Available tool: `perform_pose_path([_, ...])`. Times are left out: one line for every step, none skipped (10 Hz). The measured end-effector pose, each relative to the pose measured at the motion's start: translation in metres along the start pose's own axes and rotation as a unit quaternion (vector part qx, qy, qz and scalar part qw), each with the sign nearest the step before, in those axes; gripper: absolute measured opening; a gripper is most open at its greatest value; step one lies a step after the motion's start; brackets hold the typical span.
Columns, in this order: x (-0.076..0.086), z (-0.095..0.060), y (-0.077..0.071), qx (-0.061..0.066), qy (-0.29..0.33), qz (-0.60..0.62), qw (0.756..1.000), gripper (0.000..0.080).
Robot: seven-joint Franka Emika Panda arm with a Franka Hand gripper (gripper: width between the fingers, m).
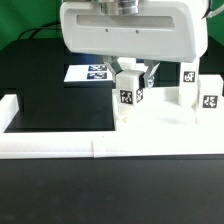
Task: Assemble square table
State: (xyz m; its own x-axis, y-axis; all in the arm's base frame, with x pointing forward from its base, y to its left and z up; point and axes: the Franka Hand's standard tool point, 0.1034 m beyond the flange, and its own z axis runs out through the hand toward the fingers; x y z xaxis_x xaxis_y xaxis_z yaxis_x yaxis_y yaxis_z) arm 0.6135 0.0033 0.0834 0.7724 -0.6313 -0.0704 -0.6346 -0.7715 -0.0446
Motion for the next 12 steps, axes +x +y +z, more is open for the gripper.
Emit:
perform_pose_path([0.0006,0.0002,-0.0031,0.002,0.001,0.083,0.997,0.0290])
perform_pose_path([0.0018,0.0002,-0.0039,0.007,-0.003,0.178,0.984,0.0291])
perform_pose_path([0.0025,0.0005,-0.0050,0.007,-0.003,0.260,0.966,0.0291])
perform_pose_path([0.0074,0.0012,-0.0059,0.042,-0.013,0.447,0.893,0.0291])
perform_pose_path([0.0069,0.0011,-0.0058,0.053,-0.015,0.483,0.874,0.0291])
perform_pose_path([0.0052,0.0020,-0.0079,0.051,-0.017,0.494,0.868,0.0311])
perform_pose_path([0.0054,0.0026,-0.0074,0.050,-0.015,0.468,0.882,0.0447])
perform_pose_path([0.0039,0.0029,-0.0096,0.046,-0.003,0.390,0.920,0.0573])
perform_pose_path([0.0025,0.0029,-0.0109,0.039,0.006,0.308,0.951,0.0636])
perform_pose_path([0.0038,0.0034,-0.0090,0.038,0.008,0.276,0.960,0.0636])
perform_pose_path([0.0042,0.0034,-0.0084,0.038,0.009,0.248,0.968,0.0647])
perform_pose_path([0.0046,0.0035,-0.0077,0.036,0.011,0.206,0.978,0.0647])
